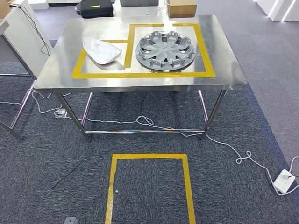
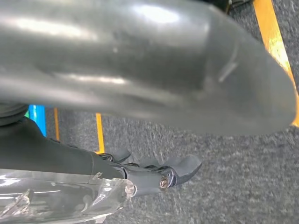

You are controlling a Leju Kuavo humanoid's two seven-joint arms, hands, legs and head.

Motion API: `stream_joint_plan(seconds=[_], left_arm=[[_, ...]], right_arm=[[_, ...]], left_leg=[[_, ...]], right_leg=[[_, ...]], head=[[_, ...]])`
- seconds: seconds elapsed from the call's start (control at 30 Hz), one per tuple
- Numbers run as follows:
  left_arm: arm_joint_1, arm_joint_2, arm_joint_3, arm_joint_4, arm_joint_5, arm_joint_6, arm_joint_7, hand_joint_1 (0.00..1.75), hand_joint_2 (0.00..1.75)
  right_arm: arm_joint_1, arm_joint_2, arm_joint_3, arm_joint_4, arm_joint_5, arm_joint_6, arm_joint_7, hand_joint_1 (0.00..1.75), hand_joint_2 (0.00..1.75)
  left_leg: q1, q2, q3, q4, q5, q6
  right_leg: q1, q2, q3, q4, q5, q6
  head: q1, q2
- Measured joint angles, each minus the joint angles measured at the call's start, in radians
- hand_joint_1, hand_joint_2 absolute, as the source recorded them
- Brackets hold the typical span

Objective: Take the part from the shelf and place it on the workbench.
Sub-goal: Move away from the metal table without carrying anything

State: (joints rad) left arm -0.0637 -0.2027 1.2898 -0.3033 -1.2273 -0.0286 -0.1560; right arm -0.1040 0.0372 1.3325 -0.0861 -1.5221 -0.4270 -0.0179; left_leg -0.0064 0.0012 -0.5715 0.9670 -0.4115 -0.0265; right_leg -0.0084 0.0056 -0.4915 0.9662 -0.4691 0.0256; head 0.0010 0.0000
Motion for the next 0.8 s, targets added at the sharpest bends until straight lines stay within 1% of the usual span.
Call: stream_joint_plan(seconds=[0.03,0.07,0.1,0.13,0.17,0.2,0.23,0.27,0.3,0.33,0.37,0.4,0.47,0.5,0.53,0.57,0.6,0.63,0.67,0.7,0.73,0.77,0.8], left_arm=[[0.0,0.0,0.0,0.0,0.0,0.0,0.0,0.0,0.0],[0.0,0.0,0.0,0.0,0.0,0.0,0.0,0.0,0.0],[0.0,0.0,0.0,0.0,0.0,0.0,0.0,0.0,0.0],[0.001,0.0,0.0,0.0,0.0,0.0,0.0,0.0,0.0],[0.001,0.0,0.0,0.0,0.0,0.0,0.0,0.0,0.0],[0.001,0.0,0.0,0.0,0.0,0.0,0.0,0.0,0.0],[0.001,0.0,0.0,0.0,0.0,0.0,0.0,0.0,0.0],[0.0,0.0,0.0,0.0,0.0,0.0,0.0,0.0,0.0],[-0.002,0.0,0.0,0.0,0.0,0.0,0.0,0.0,0.0],[-0.003,0.0,0.0,0.0,0.0,0.001,0.0,0.0,0.0],[-0.005,0.0,0.0,0.0,0.0,0.001,-0.001,0.0,0.0],[-0.006,-0.001,0.0,0.0,0.0,0.001,-0.002,0.0,0.0],[-0.004,-0.001,0.0,0.0,0.0,0.001,-0.005,0.0,0.0],[-0.004,-0.001,0.0,0.0,-0.001,0.001,-0.006,0.0,0.0],[-0.004,-0.001,0.0,0.0,-0.001,0.001,-0.007,0.0,0.0],[-0.005,-0.001,0.0,0.0,-0.001,0.0,-0.008,0.0,0.0],[-0.004,-0.001,0.0,0.0,-0.001,0.0,-0.009,0.0,0.0],[-0.003,-0.001,0.0,0.0,-0.001,-0.001,-0.009,0.0,0.0],[-0.002,-0.001,0.0,0.0,-0.001,-0.002,-0.009,0.0,0.0],[-0.001,-0.001,0.0,0.0,-0.001,-0.002,-0.009,0.0,0.0],[-0.001,-0.001,0.0,0.0,-0.001,-0.002,-0.009,0.0,0.0],[0.0,-0.001,0.0,0.0,-0.001,-0.002,-0.009,0.0,0.0],[0.0,-0.001,0.0,0.0,-0.002,-0.002,-0.01,0.0,0.0]], right_arm=[[0.0,0.0,0.0,0.0,0.0,0.0,0.0,0.0,0.0],[0.0,0.0,0.0,0.0,0.0,0.0,0.0,0.0,0.0],[0.001,0.0,0.0,0.0,0.0,0.0,0.0,0.0,0.0],[0.002,0.0,0.0,0.0,0.0,0.0,0.0,0.0,0.0],[0.003,0.0,0.0,0.0,0.0,0.0,0.0,0.0,0.0],[0.003,0.0,0.0,0.0,0.0,0.0,0.0,0.0,0.0],[0.003,0.0,0.0,0.0,0.0,0.0,0.0,0.0,0.0],[0.002,0.0,0.0,0.0,0.0,0.001,0.0,0.0,0.0],[0.002,0.0,0.0,0.0,0.0,0.001,0.0,0.0,0.0],[0.001,0.0,0.0,0.0,0.0,0.001,0.0,0.0,0.0],[0.001,0.0,0.0,0.0,0.0,0.001,-0.001,0.0,0.0],[0.0,0.0,0.0,0.0,0.0,0.001,-0.001,0.0,0.0],[0.001,0.0,0.0,0.0,0.0,0.002,-0.002,0.0,0.0],[0.003,0.0,0.0,0.0,0.0,0.002,-0.003,0.0,0.0],[0.004,0.0,0.0,0.0,0.0,0.003,-0.003,0.0,0.0],[0.005,0.0,0.0,0.0,0.0,0.004,-0.003,0.0,0.0],[0.005,0.001,0.0,0.0,0.0,0.007,-0.005,0.0,0.0],[0.005,0.001,0.0,0.0,0.0,0.01,-0.008,0.0,0.0],[0.005,0.001,0.0,0.0,0.0,0.014,-0.012,0.0,0.0],[0.005,0.001,0.0,0.0,0.0,0.018,-0.015,0.0,0.0],[0.006,0.001,0.0,0.0,0.0,0.021,-0.019,0.0,0.0],[0.006,0.001,0.0,0.0,0.0,0.024,-0.021,0.0,0.0],[0.004,0.001,-0.001,0.0,0.0,0.027,-0.025,0.0,0.0]], left_leg=[[0.001,0.0,-0.017,0.038,-0.035,-0.006],[0.002,0.0,-0.04,0.096,-0.082,-0.011],[0.003,0.0,-0.066,0.167,-0.128,-0.016],[0.004,0.0,-0.086,0.231,-0.161,-0.018],[0.004,0.0,-0.093,0.269,-0.172,-0.019],[0.004,0.0,-0.082,0.271,-0.163,-0.019],[0.004,0.0,-0.051,0.234,-0.14,-0.016],[0.004,0.0,-0.006,0.167,-0.112,-0.013],[0.003,0.0,0.046,0.089,-0.091,-0.008],[0.002,-0.001,0.086,0.027,-0.077,-0.001],[0.001,-0.001,0.109,-0.013,-0.073,0.005],[0.0,-0.002,0.116,-0.028,-0.073,0.01],[0.0,-0.001,0.104,-0.029,-0.064,0.024],[0.001,0.001,0.098,-0.029,-0.057,0.032],[0.002,0.002,0.091,-0.03,-0.049,0.039],[0.003,0.003,0.081,-0.031,-0.042,0.044],[0.002,0.003,0.072,-0.03,-0.034,0.046],[0.002,0.003,0.062,-0.03,-0.027,0.047],[0.001,0.003,0.052,-0.029,-0.02,0.047],[0.001,0.003,0.044,-0.029,-0.013,0.046],[0.001,0.003,0.038,-0.029,-0.008,0.044],[0.001,0.003,0.033,-0.028,-0.004,0.041],[-0.001,0.003,0.03,-0.027,0.0,0.037]], right_leg=[[-0.001,-0.001,-0.008,-0.001,0.008,-0.007],[-0.001,-0.002,-0.018,0.0,0.017,-0.011],[0.0,-0.002,-0.028,0.0,0.026,-0.013],[0.001,-0.002,-0.04,0.001,0.034,-0.014],[0.002,-0.003,-0.051,0.003,0.042,-0.013],[0.002,-0.002,-0.061,0.004,0.048,-0.012],[0.003,-0.002,-0.07,0.006,0.054,-0.01],[0.003,-0.002,-0.077,0.009,0.059,-0.007],[0.004,-0.002,-0.083,0.012,0.063,-0.003],[0.005,-0.002,-0.088,0.014,0.068,0.001],[0.007,-0.002,-0.091,0.015,0.073,0.006],[0.008,-0.002,-0.093,0.016,0.078,0.011],[0.007,-0.002,-0.098,0.017,0.085,0.023],[0.006,-0.002,-0.106,0.029,0.071,0.029],[0.005,-0.002,-0.121,0.06,0.042,0.034],[0.004,-0.002,-0.144,0.116,-0.001,0.038],[0.004,-0.002,-0.17,0.187,-0.048,0.041],[0.004,-0.002,-0.193,0.256,-0.083,0.044],[0.004,-0.002,-0.203,0.304,-0.1,0.045],[0.004,-0.002,-0.193,0.311,-0.096,0.045],[0.004,-0.002,-0.16,0.275,-0.076,0.044],[0.004,-0.002,-0.107,0.2,-0.048,0.042],[0.004,-0.004,-0.051,0.116,-0.03,0.04]], head=[[-0.002,0.0],[-0.004,0.0],[-0.006,0.0],[-0.007,0.0],[-0.007,0.0],[-0.007,0.0],[-0.007,0.0],[-0.007,0.0],[-0.007,0.0],[-0.006,0.0],[-0.006,0.0],[-0.007,0.0],[-0.007,0.0],[-0.006,0.0],[-0.003,0.0],[-0.001,0.0],[0.002,0.0],[0.002,0.0],[0.002,0.0],[0.002,0.0],[0.002,0.0],[0.002,0.0],[0.003,0.0]])
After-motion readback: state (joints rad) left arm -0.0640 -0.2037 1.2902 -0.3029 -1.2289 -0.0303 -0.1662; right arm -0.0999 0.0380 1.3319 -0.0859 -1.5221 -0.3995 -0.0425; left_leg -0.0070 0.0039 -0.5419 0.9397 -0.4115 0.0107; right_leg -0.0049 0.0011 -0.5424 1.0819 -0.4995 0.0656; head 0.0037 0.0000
